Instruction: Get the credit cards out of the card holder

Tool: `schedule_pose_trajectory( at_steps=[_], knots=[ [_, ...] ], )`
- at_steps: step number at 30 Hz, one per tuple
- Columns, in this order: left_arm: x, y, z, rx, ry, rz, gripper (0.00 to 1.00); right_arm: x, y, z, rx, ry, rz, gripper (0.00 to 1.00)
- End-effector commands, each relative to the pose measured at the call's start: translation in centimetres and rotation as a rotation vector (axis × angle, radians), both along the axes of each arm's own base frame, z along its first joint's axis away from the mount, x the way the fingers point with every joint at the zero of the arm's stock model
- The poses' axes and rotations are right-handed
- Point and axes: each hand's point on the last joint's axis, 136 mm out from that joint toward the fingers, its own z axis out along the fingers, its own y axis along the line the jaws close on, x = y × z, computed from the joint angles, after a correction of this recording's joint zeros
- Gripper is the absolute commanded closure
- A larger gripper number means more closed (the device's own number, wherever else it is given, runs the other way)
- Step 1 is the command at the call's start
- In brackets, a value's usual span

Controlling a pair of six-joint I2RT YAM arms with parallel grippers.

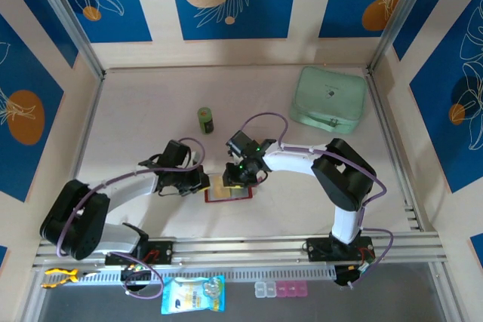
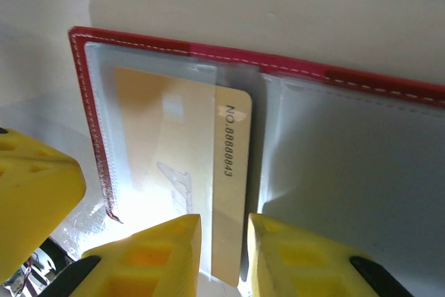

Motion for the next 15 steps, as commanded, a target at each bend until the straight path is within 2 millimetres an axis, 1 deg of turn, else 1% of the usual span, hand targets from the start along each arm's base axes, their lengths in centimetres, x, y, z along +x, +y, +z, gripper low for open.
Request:
schedule_pose_trajectory(
  at_steps=[1,8,15],
  knots=[
    [0.2,-1.2,0.3,-0.028,-0.002,-0.032,0.98,0.0,-0.1,0.9,0.032,0.005,-0.015,0.75],
    [-0.1,-1.4,-0.8,-0.018,0.021,-0.038,0.99,-0.1,-0.3,0.4,0.045,0.033,-0.026,0.75],
    [-0.6,-0.8,-1.9,0.018,0.041,-0.034,0.99,0.0,-0.1,0.0,0.078,0.060,-0.029,0.75]
  ],
)
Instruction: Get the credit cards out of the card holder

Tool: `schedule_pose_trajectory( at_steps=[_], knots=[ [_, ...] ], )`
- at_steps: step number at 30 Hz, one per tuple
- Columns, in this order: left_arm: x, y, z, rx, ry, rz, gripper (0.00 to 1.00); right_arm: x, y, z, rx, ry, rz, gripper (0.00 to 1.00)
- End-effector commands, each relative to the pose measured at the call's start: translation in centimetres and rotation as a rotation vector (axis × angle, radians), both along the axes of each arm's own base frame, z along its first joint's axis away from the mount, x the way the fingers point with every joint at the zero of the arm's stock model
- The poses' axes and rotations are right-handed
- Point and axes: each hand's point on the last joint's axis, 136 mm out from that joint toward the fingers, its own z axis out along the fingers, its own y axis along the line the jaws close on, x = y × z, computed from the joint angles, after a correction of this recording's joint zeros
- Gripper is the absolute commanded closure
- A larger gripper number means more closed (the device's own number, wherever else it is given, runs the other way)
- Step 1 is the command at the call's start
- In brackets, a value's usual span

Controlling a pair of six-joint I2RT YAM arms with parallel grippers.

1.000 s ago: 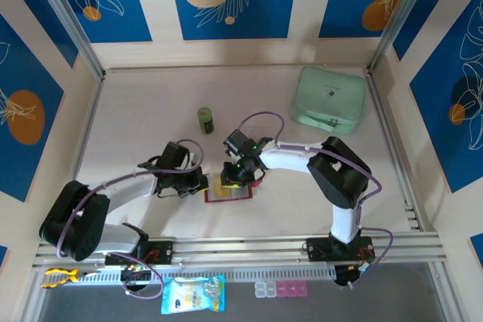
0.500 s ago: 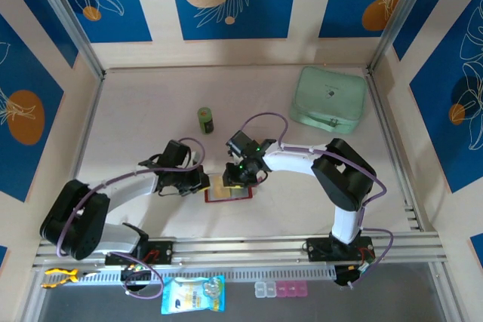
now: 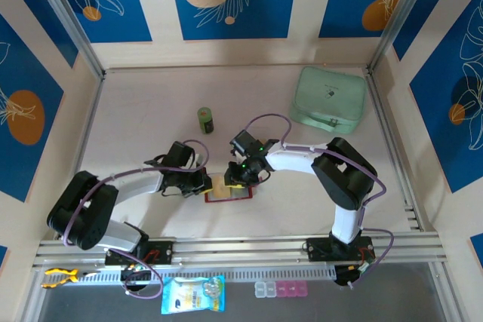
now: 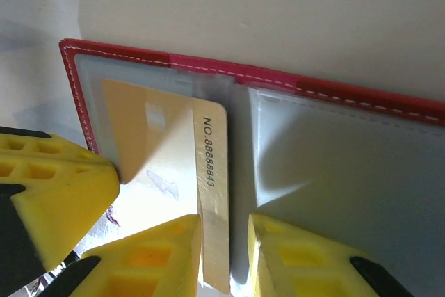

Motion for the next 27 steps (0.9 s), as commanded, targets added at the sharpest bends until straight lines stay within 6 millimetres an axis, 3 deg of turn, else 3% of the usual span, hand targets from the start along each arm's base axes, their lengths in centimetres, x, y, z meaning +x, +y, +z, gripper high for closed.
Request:
schedule_pose_trajectory(
  at_steps=[1,27],
  knots=[
    [-0.5,0.1,-0.8,0.019,0.020,-0.008,0.99,-0.4,0.2,0.1,0.042,0.035,-0.001,0.75],
    [-0.8,0.7,-1.7,0.053,0.039,-0.013,1.00,-0.1,1.0,1.9,0.246,0.031,-0.020,0.83]
  ],
)
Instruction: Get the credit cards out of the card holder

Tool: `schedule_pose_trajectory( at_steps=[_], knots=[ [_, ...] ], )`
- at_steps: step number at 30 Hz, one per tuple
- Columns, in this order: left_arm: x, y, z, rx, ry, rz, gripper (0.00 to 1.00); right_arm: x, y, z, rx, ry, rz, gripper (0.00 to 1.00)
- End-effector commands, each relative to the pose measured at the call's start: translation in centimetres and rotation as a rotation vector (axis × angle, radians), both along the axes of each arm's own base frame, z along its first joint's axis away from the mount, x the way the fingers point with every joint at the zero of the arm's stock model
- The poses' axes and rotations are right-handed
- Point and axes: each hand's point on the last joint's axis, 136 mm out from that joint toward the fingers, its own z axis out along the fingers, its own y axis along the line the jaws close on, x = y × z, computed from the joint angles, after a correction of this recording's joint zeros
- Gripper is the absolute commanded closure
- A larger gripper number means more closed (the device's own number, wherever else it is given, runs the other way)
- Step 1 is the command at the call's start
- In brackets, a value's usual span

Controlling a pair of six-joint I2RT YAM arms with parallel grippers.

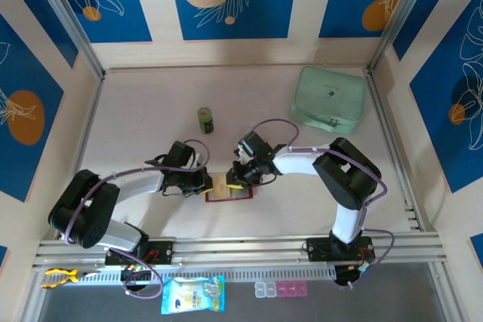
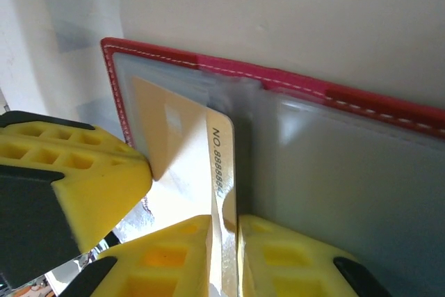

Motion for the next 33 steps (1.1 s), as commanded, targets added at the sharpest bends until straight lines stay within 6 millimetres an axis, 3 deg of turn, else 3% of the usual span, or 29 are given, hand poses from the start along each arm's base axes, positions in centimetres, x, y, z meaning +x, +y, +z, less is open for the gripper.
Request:
schedule_pose_trajectory(
  at_steps=[1,24,33],
  knots=[
    [-1.1,0.9,-1.6,0.060,0.046,-0.009,1.00,0.0,0.4,1.8,0.070,-0.014,0.001,0.83],
    [-1.1,1.1,-1.7,0.076,0.049,-0.010,1.00,0.0,-1.6,1.7,0.046,-0.038,-0.032,0.95],
    [-1.0,1.0,-1.4,0.071,0.044,-0.010,1.00,0.0,-3.9,2.1,-0.090,-0.072,-0.019,0.95]
  ],
)
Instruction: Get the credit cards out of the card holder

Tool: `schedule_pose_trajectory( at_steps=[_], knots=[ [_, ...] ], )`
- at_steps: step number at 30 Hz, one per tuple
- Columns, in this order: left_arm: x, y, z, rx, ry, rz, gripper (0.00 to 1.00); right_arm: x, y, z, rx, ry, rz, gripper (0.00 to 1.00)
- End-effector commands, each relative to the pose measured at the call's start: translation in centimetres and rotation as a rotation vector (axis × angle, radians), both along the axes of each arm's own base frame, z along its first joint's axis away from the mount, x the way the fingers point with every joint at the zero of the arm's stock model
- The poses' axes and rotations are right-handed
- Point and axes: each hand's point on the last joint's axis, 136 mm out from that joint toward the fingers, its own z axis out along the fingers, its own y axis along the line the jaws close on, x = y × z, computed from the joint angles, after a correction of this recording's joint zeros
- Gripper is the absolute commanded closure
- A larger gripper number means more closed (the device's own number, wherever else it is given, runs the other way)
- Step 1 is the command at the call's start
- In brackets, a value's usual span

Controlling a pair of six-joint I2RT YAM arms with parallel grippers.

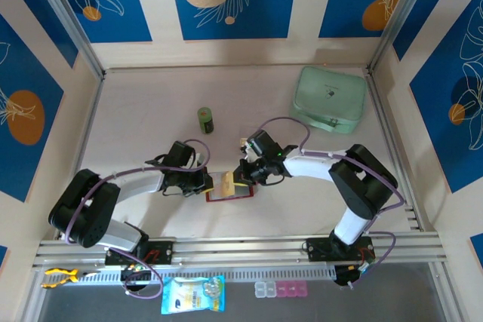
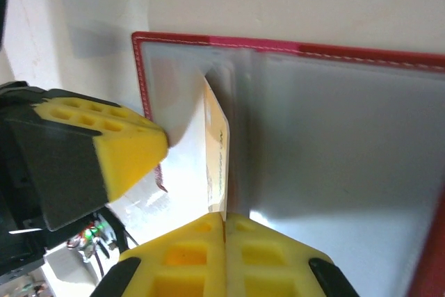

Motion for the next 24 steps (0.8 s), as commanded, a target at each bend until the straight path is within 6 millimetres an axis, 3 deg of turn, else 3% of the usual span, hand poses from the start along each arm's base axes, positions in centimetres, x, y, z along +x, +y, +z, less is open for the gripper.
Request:
schedule_pose_trajectory(
  at_steps=[1,15,24],
  knots=[
    [-1.0,1.0,-1.4,0.070,0.051,-0.004,1.00,0.0,-1.7,0.2,-0.101,-0.018,0.006,0.95],
    [-0.7,1.0,-0.9,0.077,0.029,-0.013,1.00,0.3,-2.6,1.0,-0.285,-0.062,0.082,0.95],
    [-0.6,0.8,-0.7,0.069,0.023,-0.018,1.00,0.4,-1.1,1.1,-0.254,-0.045,0.097,0.95]
  ],
)
